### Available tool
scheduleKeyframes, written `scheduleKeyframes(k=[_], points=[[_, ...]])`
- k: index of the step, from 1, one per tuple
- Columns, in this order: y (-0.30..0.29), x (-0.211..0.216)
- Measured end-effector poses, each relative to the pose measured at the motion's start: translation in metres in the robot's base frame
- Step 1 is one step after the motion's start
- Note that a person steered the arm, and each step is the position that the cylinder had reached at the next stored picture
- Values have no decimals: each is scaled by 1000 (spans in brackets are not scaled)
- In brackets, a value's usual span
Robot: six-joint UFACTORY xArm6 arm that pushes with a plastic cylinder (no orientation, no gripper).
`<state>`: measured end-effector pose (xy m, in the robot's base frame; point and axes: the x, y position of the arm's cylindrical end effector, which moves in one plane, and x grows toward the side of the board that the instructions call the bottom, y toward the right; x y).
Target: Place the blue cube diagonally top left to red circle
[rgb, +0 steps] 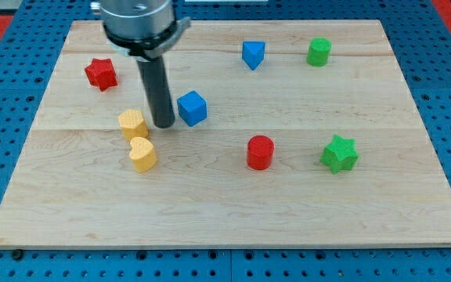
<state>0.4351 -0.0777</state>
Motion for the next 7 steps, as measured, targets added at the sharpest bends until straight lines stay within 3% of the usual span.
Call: scheduleKeyframes(k=[2,3,4,5,6,7], points=[[97,-16],[83,-33],[65,4],[24,4],[22,-29],[63,-31]])
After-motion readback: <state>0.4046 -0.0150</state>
